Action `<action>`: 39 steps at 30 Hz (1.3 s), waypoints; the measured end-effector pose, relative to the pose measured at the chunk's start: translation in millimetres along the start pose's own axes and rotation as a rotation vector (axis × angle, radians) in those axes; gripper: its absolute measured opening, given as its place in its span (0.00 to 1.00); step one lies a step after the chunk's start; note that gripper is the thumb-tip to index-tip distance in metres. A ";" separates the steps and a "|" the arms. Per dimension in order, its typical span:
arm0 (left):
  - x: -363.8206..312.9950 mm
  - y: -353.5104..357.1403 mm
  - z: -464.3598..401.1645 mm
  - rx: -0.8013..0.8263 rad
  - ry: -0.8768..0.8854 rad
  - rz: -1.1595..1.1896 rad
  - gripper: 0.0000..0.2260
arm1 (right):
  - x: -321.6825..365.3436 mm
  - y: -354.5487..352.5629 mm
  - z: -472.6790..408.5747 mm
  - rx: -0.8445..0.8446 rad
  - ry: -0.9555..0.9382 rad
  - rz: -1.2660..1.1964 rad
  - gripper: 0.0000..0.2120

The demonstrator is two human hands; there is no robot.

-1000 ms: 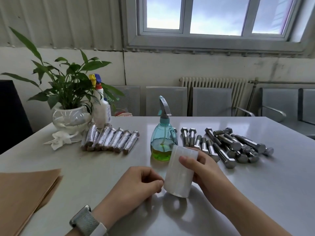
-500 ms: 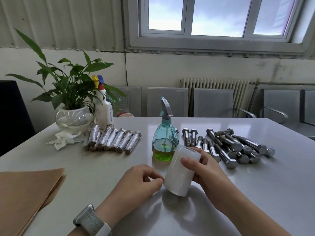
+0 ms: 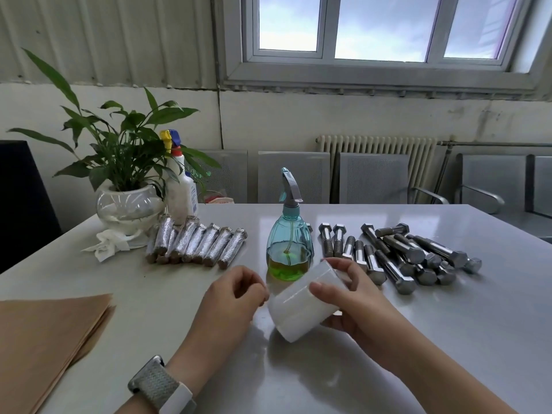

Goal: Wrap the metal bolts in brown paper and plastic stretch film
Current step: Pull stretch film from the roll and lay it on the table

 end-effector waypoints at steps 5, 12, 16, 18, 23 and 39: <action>2.4 3.5 3.3 -0.052 0.115 -0.081 0.06 | 8.4 2.2 9.0 0.123 0.023 0.330 0.23; -6.8 8.5 9.2 -0.062 0.283 -0.215 0.07 | 11.9 10.4 13.6 0.226 0.051 0.633 0.19; -8.1 9.6 10.2 -0.086 0.356 -0.288 0.08 | 13.4 9.1 12.9 0.201 -0.023 0.594 0.13; -9.5 10.6 11.0 -0.087 0.394 -0.313 0.08 | 13.8 9.2 12.5 0.183 -0.051 0.560 0.08; -8.1 10.1 9.9 -0.077 0.405 -0.307 0.06 | 16.6 8.7 11.7 0.206 -0.124 0.588 0.08; -8.9 6.2 10.4 -0.064 0.404 -0.276 0.04 | 32.8 0.3 20.9 0.299 -0.094 0.795 0.08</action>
Point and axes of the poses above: each hand's wrist, its own z-axis away from the middle knuckle, its own y-axis out of the palm, x = y × z, the point moved 2 cm from there along -z, towards the middle knuckle, and after that the axes turned 1 degree about -z, right-handed, at the moved point
